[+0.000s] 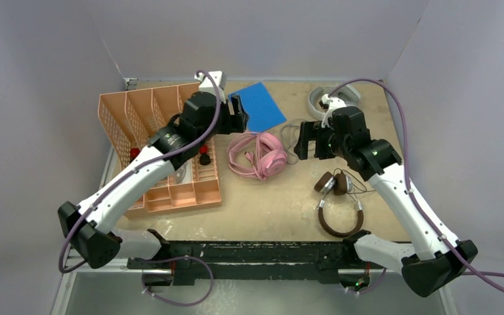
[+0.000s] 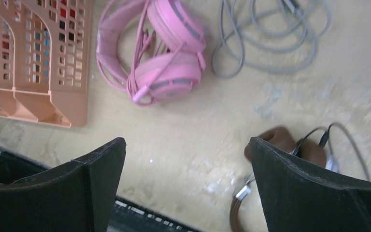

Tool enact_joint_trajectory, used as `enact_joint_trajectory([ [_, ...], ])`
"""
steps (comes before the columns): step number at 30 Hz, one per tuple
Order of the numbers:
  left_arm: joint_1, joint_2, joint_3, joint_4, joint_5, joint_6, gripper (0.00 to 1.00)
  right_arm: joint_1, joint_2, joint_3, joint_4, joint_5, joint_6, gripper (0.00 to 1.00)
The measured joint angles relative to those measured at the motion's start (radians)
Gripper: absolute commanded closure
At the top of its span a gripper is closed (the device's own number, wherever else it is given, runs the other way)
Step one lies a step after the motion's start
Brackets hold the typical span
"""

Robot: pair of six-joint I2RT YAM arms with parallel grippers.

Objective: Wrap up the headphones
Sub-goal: Place the headphones at the center of the board, then pick up the headphones from the center of the board.

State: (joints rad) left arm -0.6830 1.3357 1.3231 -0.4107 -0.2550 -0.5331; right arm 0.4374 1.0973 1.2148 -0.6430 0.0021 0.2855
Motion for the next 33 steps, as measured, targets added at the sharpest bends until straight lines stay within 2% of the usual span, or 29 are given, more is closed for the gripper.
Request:
enact_joint_trajectory([
  [3, 0.000, -0.042, 0.055, 0.013, 0.037, 0.038, 0.29, 0.000, 0.003, -0.004, -0.080, -0.005, 0.084, 0.01],
  [9, 0.000, -0.079, 0.011, 0.080, 0.090, 0.056, 0.31, -0.013, 0.035, -0.045, -0.216, 0.018, 0.240, 0.01],
  [16, 0.000, -0.080, -0.086, 0.107, 0.148, 0.066, 0.32, -0.157, 0.043, -0.206, -0.178, -0.023, 0.339, 0.02],
  [20, 0.003, -0.098, -0.122, 0.135, 0.172, 0.079, 0.32, -0.158, -0.034, -0.385, -0.170, -0.127, 0.411, 0.02],
  [22, 0.018, -0.122, -0.145, 0.164, 0.188, 0.080, 0.32, -0.157, -0.031, -0.415, -0.192, -0.117, 0.418, 0.03],
  [27, 0.094, -0.197, -0.219, 0.225, 0.201, 0.080, 0.32, -0.159, 0.138, -0.443, -0.159, -0.066, 0.402, 0.26],
  [32, 0.106, -0.203, -0.255, 0.249, 0.203, 0.081, 0.34, -0.159, 0.230, -0.529, -0.050, -0.069, 0.396, 0.36],
  [33, 0.106, -0.200, -0.261, 0.249, 0.206, 0.081, 0.34, -0.159, 0.231, -0.542, -0.030, -0.072, 0.396, 0.40],
])
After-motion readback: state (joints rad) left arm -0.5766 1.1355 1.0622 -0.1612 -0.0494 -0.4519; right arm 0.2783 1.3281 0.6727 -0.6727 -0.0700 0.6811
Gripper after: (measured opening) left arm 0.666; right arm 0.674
